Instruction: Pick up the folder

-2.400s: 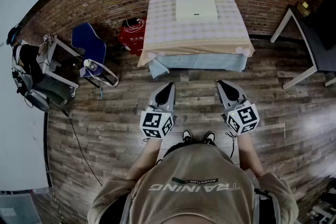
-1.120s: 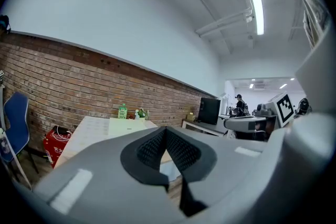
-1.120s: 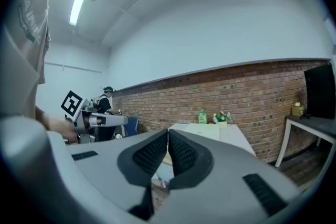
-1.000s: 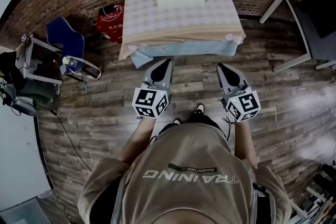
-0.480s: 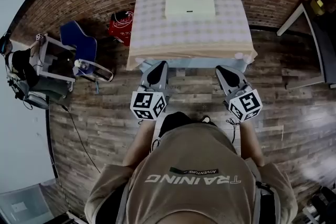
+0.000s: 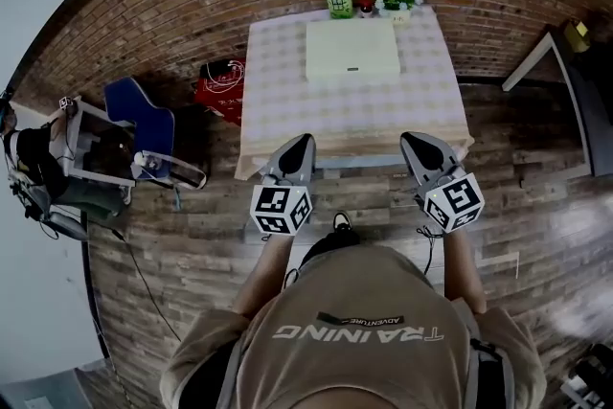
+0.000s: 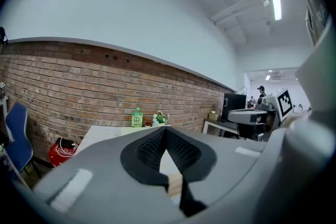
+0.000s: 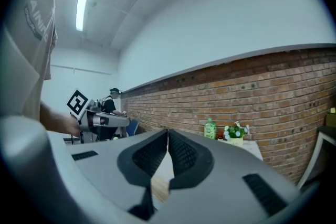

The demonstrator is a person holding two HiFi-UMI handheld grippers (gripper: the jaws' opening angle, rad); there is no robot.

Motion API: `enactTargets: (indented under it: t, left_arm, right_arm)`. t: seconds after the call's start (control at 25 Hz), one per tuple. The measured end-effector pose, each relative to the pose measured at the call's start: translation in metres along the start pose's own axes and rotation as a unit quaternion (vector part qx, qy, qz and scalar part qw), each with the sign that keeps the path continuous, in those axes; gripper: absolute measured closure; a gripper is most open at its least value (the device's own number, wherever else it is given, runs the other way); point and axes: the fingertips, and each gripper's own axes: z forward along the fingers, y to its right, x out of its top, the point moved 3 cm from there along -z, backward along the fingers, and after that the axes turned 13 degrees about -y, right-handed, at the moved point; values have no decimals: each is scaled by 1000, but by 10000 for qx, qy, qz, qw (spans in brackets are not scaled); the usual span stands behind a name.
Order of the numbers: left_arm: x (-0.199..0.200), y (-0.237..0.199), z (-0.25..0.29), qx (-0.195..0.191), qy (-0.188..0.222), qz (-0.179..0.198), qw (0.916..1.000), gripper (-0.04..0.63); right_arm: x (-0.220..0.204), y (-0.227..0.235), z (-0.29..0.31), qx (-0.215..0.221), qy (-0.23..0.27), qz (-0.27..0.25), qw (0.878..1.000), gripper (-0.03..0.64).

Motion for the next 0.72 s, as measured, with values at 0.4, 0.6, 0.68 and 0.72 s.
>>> enactTargets:
  t: [0.4, 0.6, 0.68, 0.72]
  left_arm:
    - [18, -60, 61, -698, -171, 303, 9970, 589]
    - [18, -80, 77, -835, -240, 162, 9961, 590]
    - [18, -87, 88, -849, -267, 115, 9960, 589]
    - [16, -89, 94, -857, -302, 87, 9958, 591]
  right_arm:
    - [15, 28, 71, -658, -170, 257, 9974, 606]
    - [17, 27, 95, -629, -369, 303, 9969, 606]
    - [18, 32, 104, -614, -419, 307, 9968, 606]
    - [18, 35, 107, -617, -444, 310, 9966, 606]
